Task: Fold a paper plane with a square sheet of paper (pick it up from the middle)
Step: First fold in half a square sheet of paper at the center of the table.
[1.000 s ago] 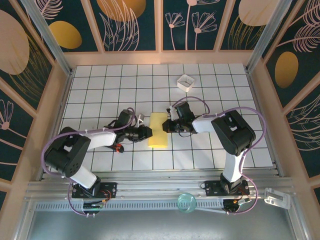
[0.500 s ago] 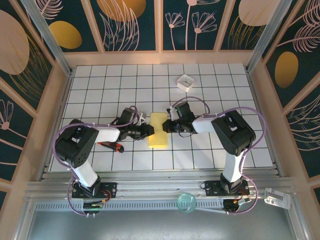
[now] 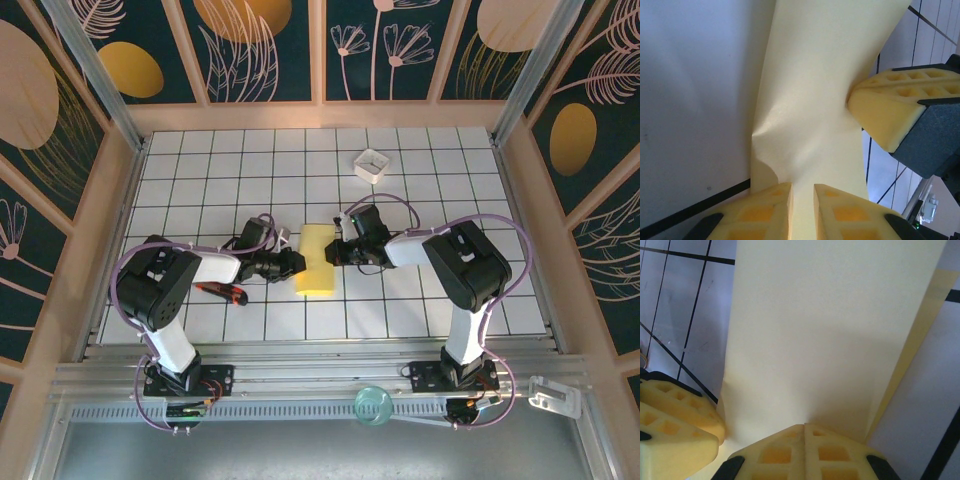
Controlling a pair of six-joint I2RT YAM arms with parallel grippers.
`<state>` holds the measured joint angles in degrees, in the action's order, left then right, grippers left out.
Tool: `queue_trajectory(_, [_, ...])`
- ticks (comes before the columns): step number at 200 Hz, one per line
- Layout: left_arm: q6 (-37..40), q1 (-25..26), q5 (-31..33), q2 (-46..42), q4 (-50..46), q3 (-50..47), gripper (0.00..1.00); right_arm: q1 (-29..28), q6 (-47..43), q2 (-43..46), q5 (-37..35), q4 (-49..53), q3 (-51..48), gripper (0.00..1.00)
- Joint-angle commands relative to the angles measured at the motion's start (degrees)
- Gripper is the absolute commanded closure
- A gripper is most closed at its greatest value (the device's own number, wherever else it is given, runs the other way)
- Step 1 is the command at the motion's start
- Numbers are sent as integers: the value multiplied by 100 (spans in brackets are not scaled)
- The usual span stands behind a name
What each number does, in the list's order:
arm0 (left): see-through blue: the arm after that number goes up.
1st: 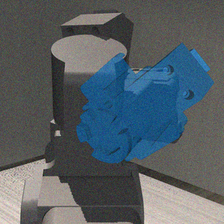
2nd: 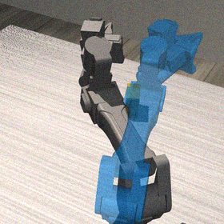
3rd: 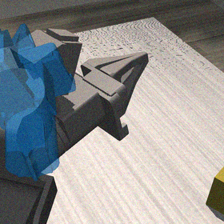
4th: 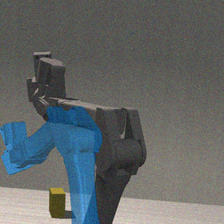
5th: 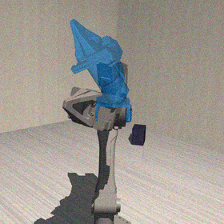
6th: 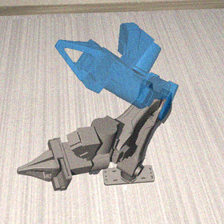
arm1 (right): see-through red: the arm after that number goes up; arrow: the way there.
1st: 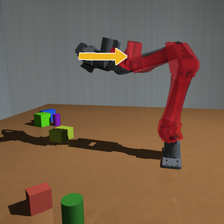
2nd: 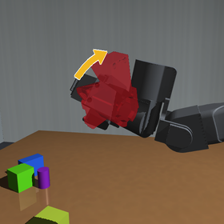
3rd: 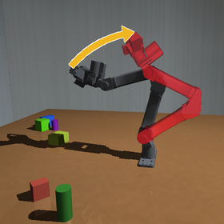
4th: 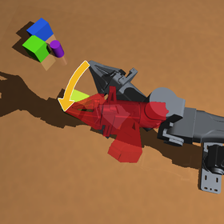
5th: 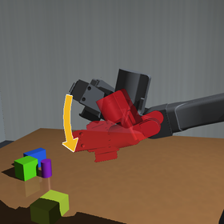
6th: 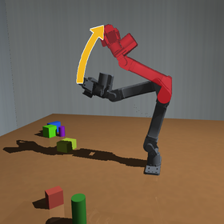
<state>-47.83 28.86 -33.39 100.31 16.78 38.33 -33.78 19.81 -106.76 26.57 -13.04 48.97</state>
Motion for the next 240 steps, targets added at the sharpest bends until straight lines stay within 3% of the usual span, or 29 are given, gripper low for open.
queue_trajectory(1, [282,-65,274,74,-482,-227,82,100,-37,-75,-430,1029,-171,100])
queue_trajectory(26, [453,-79,263,145,-654,-314,87,100,96,137,-225,1025,129,100])
queue_trajectory(52, [628,-87,265,247,-830,-329,93,100,277,335,178,993,479,92])
queue_trajectory(101, [803,-92,262,400,-973,-301,98,-12,932,272,975,323,665,89])
queue_trajectory(240, [1369,-91,662,685,-1696,-64,100,-605,1138,-809,750,643,1607,96])
